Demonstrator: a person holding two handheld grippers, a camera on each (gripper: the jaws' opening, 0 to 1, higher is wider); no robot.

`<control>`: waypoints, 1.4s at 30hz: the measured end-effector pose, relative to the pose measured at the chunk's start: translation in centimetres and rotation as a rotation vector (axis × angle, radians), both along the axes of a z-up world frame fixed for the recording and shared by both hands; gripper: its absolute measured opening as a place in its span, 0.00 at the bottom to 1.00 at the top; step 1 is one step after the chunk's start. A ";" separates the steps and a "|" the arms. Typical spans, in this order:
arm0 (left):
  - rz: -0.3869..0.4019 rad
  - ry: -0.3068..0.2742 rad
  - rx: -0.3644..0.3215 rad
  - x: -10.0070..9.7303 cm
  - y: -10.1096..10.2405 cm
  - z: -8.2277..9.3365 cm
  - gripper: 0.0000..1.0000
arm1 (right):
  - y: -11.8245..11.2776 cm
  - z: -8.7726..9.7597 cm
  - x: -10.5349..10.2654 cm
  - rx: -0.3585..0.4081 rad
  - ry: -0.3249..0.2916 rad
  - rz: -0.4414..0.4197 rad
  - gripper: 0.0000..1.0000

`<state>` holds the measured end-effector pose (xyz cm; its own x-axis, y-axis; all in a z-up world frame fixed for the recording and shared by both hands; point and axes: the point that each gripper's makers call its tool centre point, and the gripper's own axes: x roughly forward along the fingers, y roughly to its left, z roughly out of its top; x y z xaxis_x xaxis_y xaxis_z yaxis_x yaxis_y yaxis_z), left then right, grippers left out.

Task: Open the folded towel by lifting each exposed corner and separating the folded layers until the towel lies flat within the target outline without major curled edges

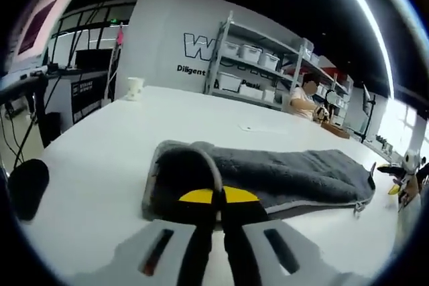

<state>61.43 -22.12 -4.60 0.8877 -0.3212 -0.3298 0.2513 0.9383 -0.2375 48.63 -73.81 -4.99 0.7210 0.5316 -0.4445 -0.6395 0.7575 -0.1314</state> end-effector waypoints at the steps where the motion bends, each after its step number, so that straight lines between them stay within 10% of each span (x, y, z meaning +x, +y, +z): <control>1: -0.006 0.012 0.013 -0.4 -0.1 0.0 0.01 | 0.0 -0.1 -0.1 -0.013 0.000 0.004 0.90; 27: -0.166 0.151 0.074 -11.1 -1.5 3.3 0.00 | -1.7 0.0 -0.3 0.007 -0.002 -0.051 0.88; 42: -0.159 0.266 0.156 -15.9 0.1 1.0 0.01 | -3.3 0.1 -1.1 -0.048 -0.016 -0.088 0.86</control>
